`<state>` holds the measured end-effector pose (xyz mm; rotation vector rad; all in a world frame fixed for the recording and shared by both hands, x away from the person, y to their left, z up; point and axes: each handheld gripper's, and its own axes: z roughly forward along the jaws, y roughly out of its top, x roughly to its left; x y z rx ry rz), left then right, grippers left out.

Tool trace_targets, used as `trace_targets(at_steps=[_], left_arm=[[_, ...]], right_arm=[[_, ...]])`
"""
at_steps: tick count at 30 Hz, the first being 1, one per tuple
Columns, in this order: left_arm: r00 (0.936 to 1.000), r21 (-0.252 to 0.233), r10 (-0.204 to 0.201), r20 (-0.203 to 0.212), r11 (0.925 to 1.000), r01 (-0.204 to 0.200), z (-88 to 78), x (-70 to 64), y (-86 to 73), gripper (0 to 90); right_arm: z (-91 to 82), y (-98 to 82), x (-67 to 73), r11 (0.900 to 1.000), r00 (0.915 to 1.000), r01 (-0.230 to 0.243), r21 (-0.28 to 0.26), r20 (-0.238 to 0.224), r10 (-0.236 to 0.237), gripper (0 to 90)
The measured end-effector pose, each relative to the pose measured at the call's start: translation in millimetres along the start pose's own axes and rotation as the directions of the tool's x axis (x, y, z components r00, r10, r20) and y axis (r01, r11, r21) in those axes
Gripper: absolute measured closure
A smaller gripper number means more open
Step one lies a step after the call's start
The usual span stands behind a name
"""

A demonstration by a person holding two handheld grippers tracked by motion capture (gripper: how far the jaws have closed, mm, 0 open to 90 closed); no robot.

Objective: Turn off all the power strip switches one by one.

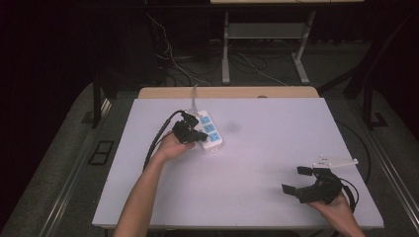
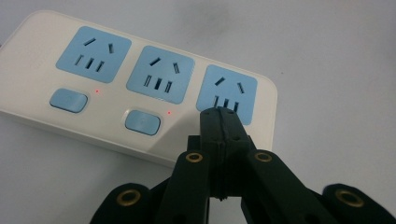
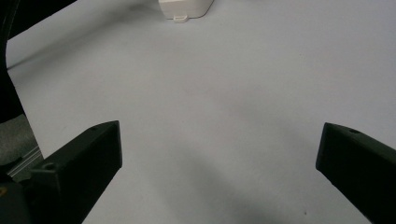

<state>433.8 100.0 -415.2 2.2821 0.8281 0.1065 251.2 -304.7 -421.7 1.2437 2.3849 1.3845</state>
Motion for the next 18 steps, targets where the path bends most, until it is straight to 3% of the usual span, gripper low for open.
trace_targets(at_steps=[3,18], left_arm=[[0.9998,0.001,0.014,-0.016,0.9999,-0.014,1.4,-2.5,-0.3,89.7],[0.9993,-0.009,-0.014,-0.036,0.9999,0.014,0.8,-5.0,-1.4,89.6]], right_arm=[[-1.2,0.2,-0.3,1.0,1.0,-0.002,-0.004,0.003,0.002,0.3],[-2.3,0.1,-1.8,1.0,1.0,-0.006,-0.01,0.006,0.006,0.3]])
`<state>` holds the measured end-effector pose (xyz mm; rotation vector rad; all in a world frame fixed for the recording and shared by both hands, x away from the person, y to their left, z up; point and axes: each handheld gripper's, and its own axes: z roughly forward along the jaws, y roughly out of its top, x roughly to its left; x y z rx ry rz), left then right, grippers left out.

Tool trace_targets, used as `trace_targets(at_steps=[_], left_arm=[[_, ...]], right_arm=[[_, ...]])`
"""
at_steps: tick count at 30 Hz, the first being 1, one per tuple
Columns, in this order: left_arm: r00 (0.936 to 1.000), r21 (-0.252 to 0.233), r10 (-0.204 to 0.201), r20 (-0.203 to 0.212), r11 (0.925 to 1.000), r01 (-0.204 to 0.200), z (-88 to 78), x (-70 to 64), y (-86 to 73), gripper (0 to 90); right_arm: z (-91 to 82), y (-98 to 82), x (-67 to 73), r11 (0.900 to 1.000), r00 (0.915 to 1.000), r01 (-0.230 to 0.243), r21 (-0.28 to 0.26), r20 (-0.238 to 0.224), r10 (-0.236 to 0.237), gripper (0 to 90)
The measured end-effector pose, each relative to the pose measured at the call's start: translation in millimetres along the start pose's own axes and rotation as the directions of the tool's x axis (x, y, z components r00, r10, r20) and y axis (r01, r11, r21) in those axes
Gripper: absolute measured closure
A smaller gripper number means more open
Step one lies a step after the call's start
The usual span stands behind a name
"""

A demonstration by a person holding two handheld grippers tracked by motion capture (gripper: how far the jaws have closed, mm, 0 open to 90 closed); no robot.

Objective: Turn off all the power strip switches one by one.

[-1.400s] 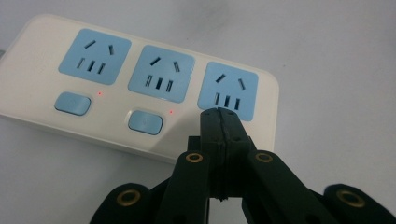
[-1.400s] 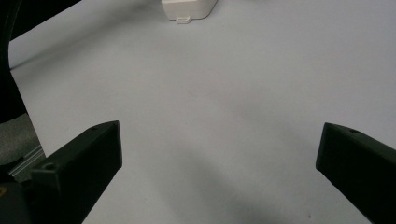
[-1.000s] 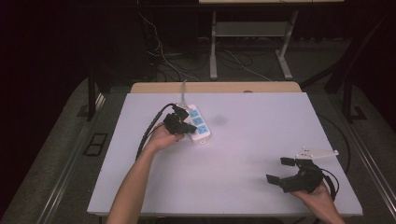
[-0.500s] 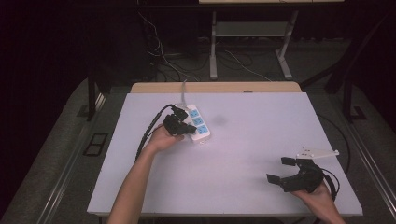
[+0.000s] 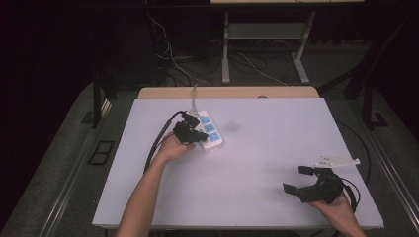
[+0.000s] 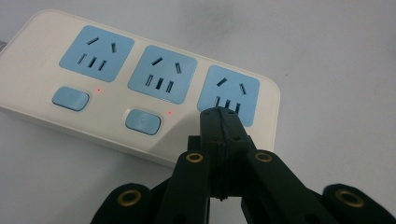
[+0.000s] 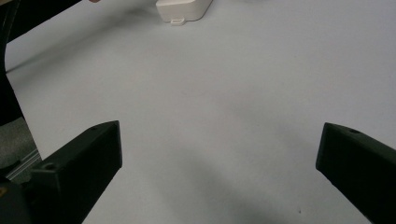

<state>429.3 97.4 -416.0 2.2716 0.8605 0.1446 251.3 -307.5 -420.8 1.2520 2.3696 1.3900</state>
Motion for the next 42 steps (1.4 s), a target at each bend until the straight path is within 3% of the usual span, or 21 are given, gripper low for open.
trace_targets(at_steps=[13,15,17,25,42], left_arm=[[0.9999,-0.007,0.002,-0.011,1.0,-0.002,-1.0,-2.1,2.2,89.6],[0.9985,0.007,0.029,-0.046,0.9996,-0.029,-2.6,-0.9,4.4,89.6],[0.9993,0.014,0.021,-0.031,0.9997,-0.02,-3.8,2.6,4.9,89.6],[0.9991,-0.003,0.005,-0.043,1.0,-0.005,-12.4,10.5,5.2,89.6],[0.9981,-0.026,0.017,-0.059,0.9995,-0.019,-27.4,21.7,26.5,89.5]], right_arm=[[-1.8,-0.1,-0.5,1.0,1.0,-0.007,-0.003,0.001,0.007,0.3],[-1.9,-0.1,-1.1,1.0,1.0,-0.005,-0.005,0.001,0.005,0.3],[-1.9,-0.2,-1.6,1.0,1.0,-0.007,-0.007,0.001,0.007,0.3],[-1.6,-0.9,-3.5,1.0,0.9999,-0.011,-0.002,0.003,0.011,0.3],[-2.5,-1.6,-5.6,1.0,0.9999,-0.015,-0.003,0.008,0.015,0.3]])
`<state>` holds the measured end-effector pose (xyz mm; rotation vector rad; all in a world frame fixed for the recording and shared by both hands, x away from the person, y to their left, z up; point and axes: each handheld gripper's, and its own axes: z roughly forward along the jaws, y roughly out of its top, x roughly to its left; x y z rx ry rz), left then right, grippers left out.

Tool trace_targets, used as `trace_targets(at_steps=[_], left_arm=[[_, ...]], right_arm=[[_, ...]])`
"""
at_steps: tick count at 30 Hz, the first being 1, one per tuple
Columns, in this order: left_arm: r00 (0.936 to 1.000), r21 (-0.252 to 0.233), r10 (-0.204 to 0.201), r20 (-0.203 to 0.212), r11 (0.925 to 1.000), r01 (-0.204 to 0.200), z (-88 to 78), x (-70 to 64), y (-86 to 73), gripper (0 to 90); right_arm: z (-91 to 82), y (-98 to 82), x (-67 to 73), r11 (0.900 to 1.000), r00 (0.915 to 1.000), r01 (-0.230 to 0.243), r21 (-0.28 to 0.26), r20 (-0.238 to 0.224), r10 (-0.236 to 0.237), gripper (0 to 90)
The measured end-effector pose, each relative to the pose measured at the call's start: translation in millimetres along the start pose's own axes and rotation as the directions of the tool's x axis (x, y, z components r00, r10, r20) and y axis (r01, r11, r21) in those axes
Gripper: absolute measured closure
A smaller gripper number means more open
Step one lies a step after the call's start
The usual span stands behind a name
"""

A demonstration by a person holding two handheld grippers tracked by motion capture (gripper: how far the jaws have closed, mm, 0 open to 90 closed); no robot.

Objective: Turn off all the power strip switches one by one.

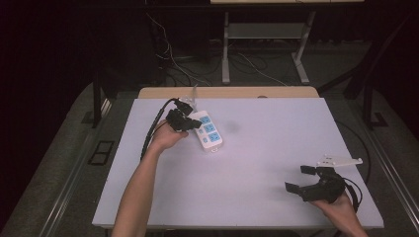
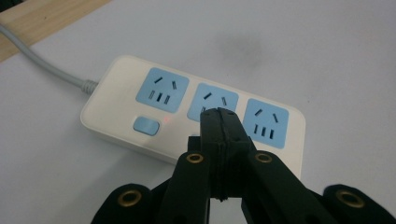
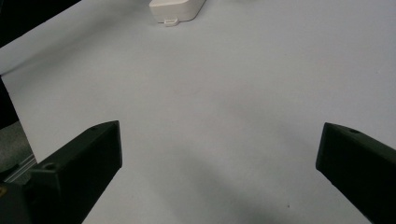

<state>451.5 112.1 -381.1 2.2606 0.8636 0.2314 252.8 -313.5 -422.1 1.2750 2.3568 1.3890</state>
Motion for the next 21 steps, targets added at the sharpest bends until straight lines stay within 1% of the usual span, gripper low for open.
trace_targets(at_steps=[5,9,21], left_arm=[[1.0,-0.004,0.002,-0.005,1.0,-0.002,2.6,3.3,4.9,89.5],[0.9999,-0.006,-0.014,-0.005,0.9999,0.014,6.3,5.9,4.6,89.5],[0.9998,0.028,-0.017,-0.005,0.9995,0.017,19.0,10.7,0.9,89.4]], right_arm=[[0.3,-0.1,0.3,1.0,1.0,0.001,0.002,-0.002,-0.001,0.3],[0.3,-0.1,0.2,1.0,1.0,0.001,0.002,-0.003,-0.001,0.3],[0.4,-0.2,0.1,1.0,1.0,0.002,0.005,-0.003,-0.002,0.3]])
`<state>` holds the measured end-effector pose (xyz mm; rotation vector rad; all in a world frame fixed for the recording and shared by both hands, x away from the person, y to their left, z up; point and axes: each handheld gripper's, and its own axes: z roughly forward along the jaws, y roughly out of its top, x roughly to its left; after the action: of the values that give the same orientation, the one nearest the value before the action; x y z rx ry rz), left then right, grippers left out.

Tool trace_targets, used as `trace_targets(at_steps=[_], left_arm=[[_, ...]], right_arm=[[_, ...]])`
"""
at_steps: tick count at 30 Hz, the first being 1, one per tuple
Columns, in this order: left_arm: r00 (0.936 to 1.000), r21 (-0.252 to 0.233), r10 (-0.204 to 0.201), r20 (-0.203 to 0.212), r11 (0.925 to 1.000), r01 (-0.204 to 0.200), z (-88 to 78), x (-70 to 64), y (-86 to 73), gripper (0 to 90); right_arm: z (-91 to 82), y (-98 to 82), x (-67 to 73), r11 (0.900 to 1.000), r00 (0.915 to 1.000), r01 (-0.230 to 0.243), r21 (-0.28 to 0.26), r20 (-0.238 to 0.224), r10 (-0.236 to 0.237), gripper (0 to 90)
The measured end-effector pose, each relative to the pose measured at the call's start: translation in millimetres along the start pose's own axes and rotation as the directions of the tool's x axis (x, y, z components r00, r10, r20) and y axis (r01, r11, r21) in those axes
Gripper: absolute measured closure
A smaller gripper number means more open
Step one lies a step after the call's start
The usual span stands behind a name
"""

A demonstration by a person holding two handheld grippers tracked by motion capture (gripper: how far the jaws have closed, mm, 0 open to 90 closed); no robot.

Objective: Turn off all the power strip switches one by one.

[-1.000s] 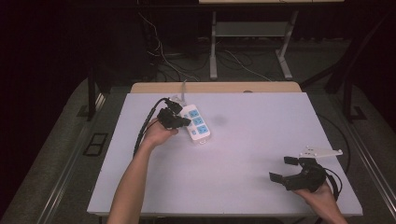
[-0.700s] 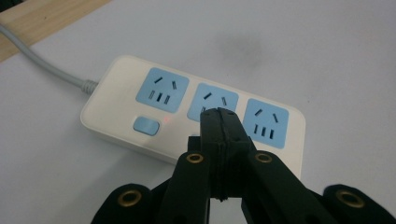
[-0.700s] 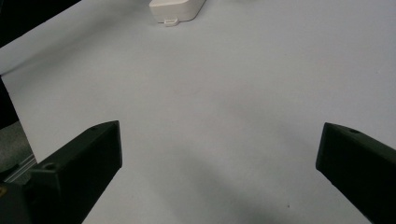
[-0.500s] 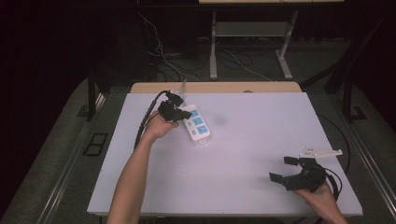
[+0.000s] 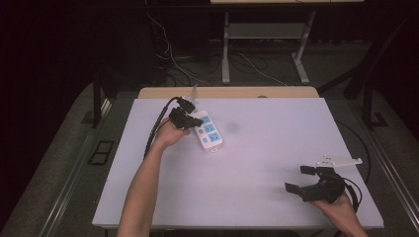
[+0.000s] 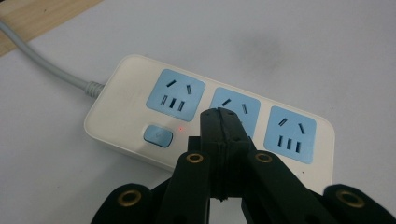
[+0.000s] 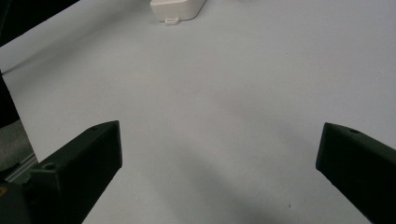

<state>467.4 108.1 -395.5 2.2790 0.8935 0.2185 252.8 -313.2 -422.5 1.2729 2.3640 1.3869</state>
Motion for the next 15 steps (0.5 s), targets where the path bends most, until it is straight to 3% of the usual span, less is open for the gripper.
trace_targets(at_steps=[15], left_arm=[[0.9999,0.051,0.012,0.012,0.9986,-0.012,10.7,-1.8,-3.5,89.4]], right_arm=[[0.8,0.0,-0.3,1.0,1.0,0.006,0.002,-0.002,-0.006,0.3]])
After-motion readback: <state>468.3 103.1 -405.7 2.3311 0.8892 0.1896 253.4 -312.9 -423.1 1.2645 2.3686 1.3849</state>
